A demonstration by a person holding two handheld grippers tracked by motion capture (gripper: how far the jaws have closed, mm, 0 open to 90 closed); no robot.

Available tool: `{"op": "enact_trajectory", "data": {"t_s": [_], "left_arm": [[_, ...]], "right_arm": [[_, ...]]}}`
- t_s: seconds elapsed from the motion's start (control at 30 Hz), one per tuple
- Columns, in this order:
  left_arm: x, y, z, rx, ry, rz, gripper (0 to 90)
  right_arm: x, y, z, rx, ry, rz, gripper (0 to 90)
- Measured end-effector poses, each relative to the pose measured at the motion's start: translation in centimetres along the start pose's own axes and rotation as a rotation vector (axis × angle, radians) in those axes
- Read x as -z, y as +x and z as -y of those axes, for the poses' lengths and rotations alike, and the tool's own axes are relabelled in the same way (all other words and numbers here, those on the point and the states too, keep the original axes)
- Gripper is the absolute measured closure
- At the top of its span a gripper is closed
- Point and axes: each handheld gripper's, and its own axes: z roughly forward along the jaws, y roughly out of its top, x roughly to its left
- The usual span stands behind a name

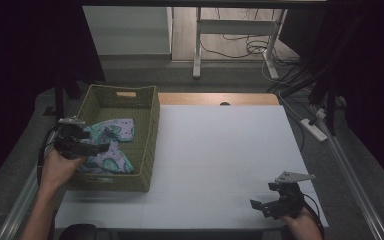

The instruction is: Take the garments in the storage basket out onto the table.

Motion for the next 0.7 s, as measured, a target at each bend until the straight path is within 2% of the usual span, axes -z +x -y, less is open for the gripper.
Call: {"op": "enact_trajectory", "data": {"t_s": [0.07,0.1,0.17,0.23,0.27,0.37,0.43,0.47,0.5,0.53,0.63,0.67,0.7], "left_arm": [[-0.4,0.4,-0.5,0.013,0.050,0.005,0.0],[-0.6,0.5,-0.9,-0.030,0.058,-0.012,0.0],[-0.8,0.7,-1.0,-0.038,0.070,-0.014,0.0],[-1.8,1.6,-1.2,-0.056,0.128,-0.007,0.0],[-1.8,1.6,-1.2,-0.056,0.128,-0.007,0.0],[-3.1,2.4,-0.8,-0.064,0.189,0.007,0.0],[-3.8,2.4,-0.8,-0.072,0.240,0.012,0.0],[-4.4,2.1,-0.8,-0.083,0.284,0.011,0.0],[-4.4,2.1,-0.8,-0.083,0.284,0.011,0.0],[-4.7,2.1,-0.8,-0.076,0.308,0.007,0.0],[-5.5,2.1,-0.7,-0.064,0.389,-0.060,0.0],[-5.8,2.0,-0.7,-0.060,0.410,-0.078,3.0],[-6.2,1.9,-0.6,-0.063,0.451,-0.126,5.0]], "right_arm": [[0.0,0.0,0.0,0.000,0.000,-0.001,0.2],[0.0,0.0,0.0,-0.001,0.000,-0.002,0.2],[0.0,0.0,0.0,0.000,0.000,-0.003,0.2],[0.0,0.0,0.0,0.002,-0.001,-0.002,0.2],[0.0,0.0,0.0,0.002,-0.001,-0.002,0.2],[0.0,0.0,0.0,0.003,-0.002,-0.003,0.2],[0.0,0.0,0.0,-0.001,-0.003,-0.005,0.2],[0.0,0.0,0.0,0.000,-0.003,-0.005,0.2],[0.0,0.0,0.0,0.003,-0.002,-0.005,0.2],[0.0,0.0,0.0,0.003,-0.002,-0.005,0.2],[0.0,0.1,0.0,0.006,-0.004,-0.004,0.2],[0.1,0.1,0.0,0.009,-0.003,-0.004,0.2],[0.1,0.1,0.0,0.009,-0.003,-0.005,0.2]]}}
